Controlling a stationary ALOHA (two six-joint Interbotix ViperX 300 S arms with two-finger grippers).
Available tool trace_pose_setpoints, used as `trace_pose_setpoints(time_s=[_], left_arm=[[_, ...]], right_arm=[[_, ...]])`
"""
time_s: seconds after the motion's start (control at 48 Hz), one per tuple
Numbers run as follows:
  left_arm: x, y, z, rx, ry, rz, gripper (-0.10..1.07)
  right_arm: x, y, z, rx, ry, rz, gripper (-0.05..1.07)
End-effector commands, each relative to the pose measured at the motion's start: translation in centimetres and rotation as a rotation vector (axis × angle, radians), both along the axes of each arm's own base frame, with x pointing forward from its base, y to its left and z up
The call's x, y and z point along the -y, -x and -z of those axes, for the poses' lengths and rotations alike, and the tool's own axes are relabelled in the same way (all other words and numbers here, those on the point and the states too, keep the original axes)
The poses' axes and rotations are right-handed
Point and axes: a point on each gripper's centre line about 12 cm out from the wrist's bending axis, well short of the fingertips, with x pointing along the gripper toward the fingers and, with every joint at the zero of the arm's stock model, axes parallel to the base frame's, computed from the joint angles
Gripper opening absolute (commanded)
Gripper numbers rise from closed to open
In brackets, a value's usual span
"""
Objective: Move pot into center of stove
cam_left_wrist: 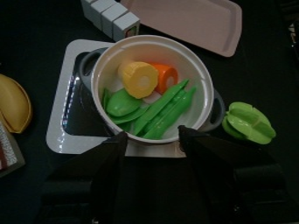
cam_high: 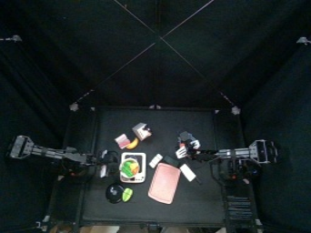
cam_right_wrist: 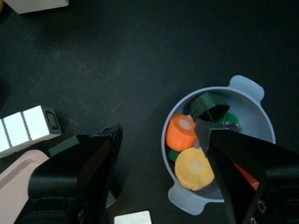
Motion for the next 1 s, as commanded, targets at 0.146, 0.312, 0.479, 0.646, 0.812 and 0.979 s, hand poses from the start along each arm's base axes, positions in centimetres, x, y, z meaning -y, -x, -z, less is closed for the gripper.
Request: trace_pose_setpoints(time_s=[0.146, 0.312, 0.479, 0.646, 0.812, 0.979], left_arm=[[-0.2, -0.9, -1.0, 0.034, -0.003, -0.008, 0.87], [-0.7, -1.0, -1.2, 0.040, -0.006, -0.031, 0.87], [-1.1, -1.1, -1.3, 0.055, -0.013, -0.051, 0.87], [-1.3, -1.2, -1.4, 0.069, -0.024, -0.052, 0.87], [-1.6, -1.6, -1.2, 0.069, -0.028, -0.068, 0.87], [-2.6, -2.5, -1.1, 0.048, -0.028, -0.110, 0.87]], right_arm=[[0.1, -0.5, -1.1, 0.038, 0.008, -0.001, 0.97], [0.1, -0.5, -1.1, 0.038, 0.008, -0.001, 0.97], [0.0, -0.7, -1.3, 0.045, 0.009, -0.009, 0.97], [-0.1, -1.3, -1.8, 0.071, 0.015, -0.034, 0.97], [-0.4, -2.5, -2.9, 0.131, 0.013, -0.075, 0.97], [-0.5, -3.6, -3.2, 0.166, 0.020, -0.122, 0.97]])
